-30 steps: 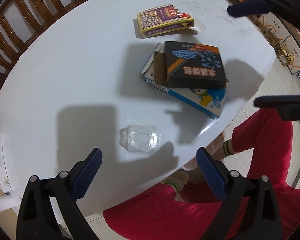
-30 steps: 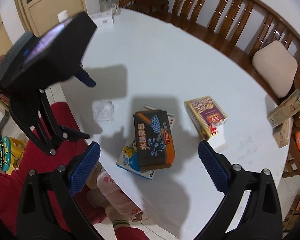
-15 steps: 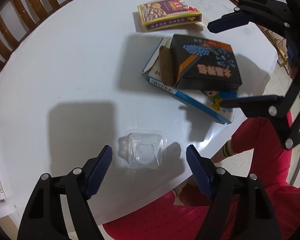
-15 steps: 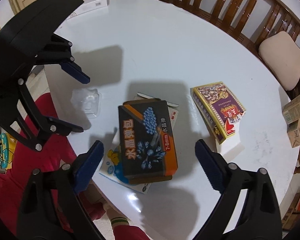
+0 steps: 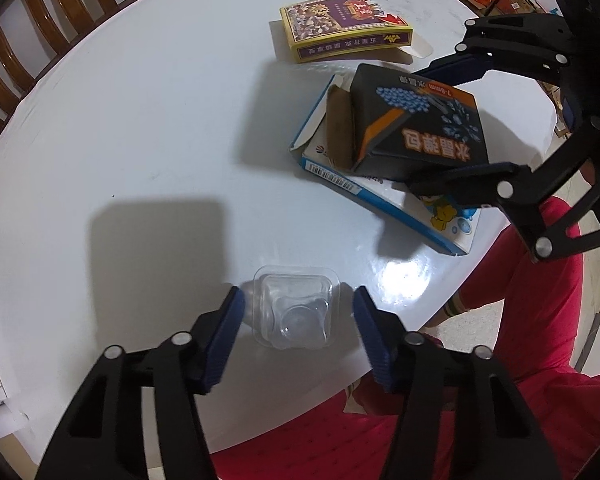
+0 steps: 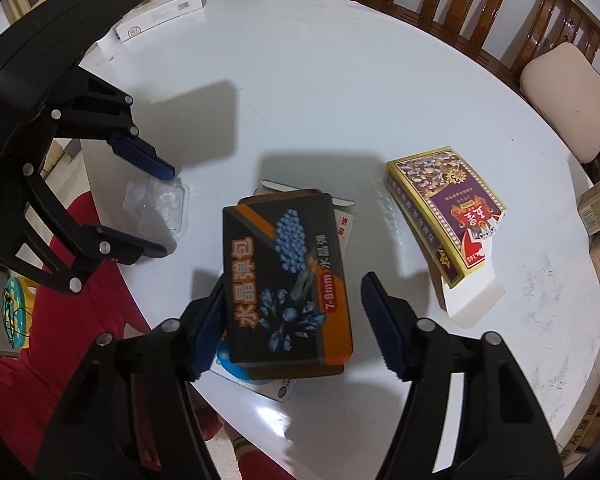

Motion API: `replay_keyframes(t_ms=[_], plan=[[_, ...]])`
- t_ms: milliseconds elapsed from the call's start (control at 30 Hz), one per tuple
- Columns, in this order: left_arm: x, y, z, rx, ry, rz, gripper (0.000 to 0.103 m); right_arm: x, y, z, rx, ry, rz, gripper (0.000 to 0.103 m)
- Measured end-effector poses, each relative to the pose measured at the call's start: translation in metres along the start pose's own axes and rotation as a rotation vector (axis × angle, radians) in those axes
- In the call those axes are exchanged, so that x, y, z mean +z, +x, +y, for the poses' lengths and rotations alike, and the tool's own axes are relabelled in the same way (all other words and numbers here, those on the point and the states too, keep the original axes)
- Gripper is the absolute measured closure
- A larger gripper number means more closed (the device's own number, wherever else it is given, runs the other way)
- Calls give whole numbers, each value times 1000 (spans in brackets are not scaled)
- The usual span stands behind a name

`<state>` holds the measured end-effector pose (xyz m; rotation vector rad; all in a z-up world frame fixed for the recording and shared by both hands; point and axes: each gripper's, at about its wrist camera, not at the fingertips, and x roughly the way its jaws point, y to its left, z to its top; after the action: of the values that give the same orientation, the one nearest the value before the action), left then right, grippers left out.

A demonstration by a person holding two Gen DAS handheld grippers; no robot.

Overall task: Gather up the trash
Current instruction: 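Grasp the clear plastic tray with the left gripper while the right gripper grasps the black-and-orange box, then carry the clear tray and black box down over the plastic bag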

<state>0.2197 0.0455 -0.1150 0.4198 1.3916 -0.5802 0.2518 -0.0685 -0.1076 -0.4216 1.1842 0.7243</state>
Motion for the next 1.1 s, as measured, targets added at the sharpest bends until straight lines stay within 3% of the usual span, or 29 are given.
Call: replay_keyframes(t_ms=[67,167,667,933,1100], plan=[[0,-1,1,-3,-9,-1,56,2,-1,0,10,2,-2,50],[-2,0,0,-2,-26,-5,64,4,-1,2,-5,5,-8,50],[-2,-22,17,12,-149,-80,64,-5,-27,-13,-96,101,-83,51],[-4,-60,22,11,-181,-151,64,-15,-77,-11,-150,148,-183,51],[-8,-79,3,24,-183,-192,64,-28,-115,-2,-188,173,-243,51]])
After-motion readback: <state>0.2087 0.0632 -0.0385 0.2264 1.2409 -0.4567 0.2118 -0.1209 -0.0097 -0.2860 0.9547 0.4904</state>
